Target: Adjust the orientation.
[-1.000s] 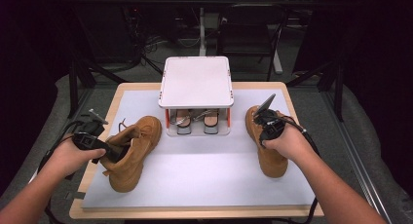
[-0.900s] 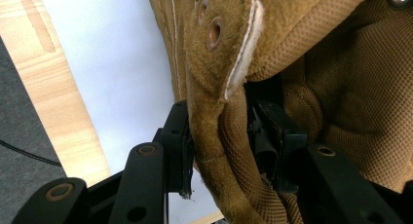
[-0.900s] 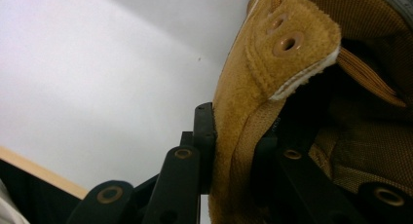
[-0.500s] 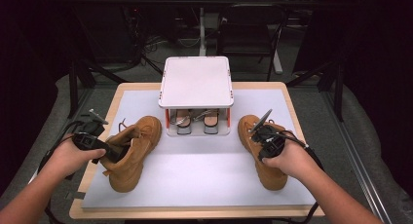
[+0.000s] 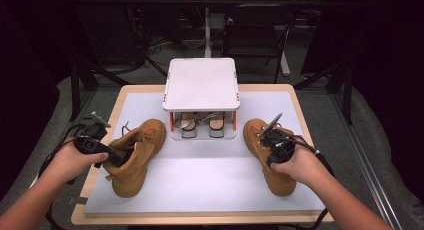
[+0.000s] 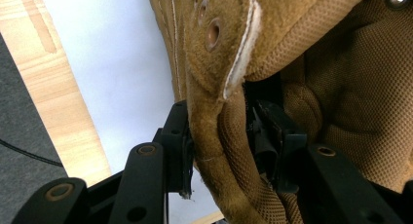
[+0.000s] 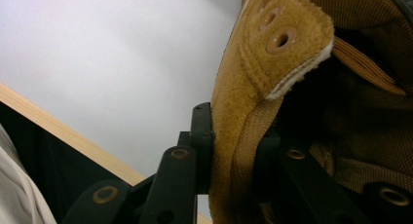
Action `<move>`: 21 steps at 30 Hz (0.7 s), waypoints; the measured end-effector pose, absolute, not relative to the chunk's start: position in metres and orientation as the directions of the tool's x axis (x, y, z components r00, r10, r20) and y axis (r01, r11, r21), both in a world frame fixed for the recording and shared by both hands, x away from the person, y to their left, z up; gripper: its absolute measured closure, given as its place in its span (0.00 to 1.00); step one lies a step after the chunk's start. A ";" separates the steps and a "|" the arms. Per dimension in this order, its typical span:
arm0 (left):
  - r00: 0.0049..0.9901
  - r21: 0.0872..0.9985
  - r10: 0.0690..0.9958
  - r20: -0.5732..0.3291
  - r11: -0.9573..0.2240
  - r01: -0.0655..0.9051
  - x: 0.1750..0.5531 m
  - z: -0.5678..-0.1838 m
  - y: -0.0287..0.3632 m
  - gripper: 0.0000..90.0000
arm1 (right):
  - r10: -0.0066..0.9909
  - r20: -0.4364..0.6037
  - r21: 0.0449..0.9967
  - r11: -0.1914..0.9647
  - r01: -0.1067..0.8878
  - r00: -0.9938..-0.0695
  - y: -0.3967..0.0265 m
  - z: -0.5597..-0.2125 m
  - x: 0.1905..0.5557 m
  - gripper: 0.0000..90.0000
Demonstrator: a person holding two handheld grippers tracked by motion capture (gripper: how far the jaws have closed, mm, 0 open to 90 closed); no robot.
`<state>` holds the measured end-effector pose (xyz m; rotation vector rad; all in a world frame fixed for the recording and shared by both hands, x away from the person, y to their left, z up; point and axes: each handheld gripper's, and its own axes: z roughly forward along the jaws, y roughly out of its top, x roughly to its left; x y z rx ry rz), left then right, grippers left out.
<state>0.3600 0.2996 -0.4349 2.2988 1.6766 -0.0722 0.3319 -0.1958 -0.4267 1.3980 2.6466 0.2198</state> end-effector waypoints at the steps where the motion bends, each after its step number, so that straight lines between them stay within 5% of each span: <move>1: 0.319 0.207 0.924 -0.212 -0.277 0.938 0.360 -0.435 0.300 0.67 | 0.827 -0.054 0.194 0.559 0.806 -0.560 -0.196 -0.427 0.332 0.83; 8: 0.318 0.210 0.925 -0.209 -0.276 0.938 0.360 -0.433 0.300 0.67 | 0.822 -0.064 0.201 0.566 0.800 -0.566 -0.192 -0.416 0.326 0.70; 21: 0.317 0.213 0.926 -0.205 -0.274 0.938 0.359 -0.430 0.300 0.65 | 0.857 -0.020 0.270 0.500 0.823 -0.515 -0.202 -0.378 0.329 0.68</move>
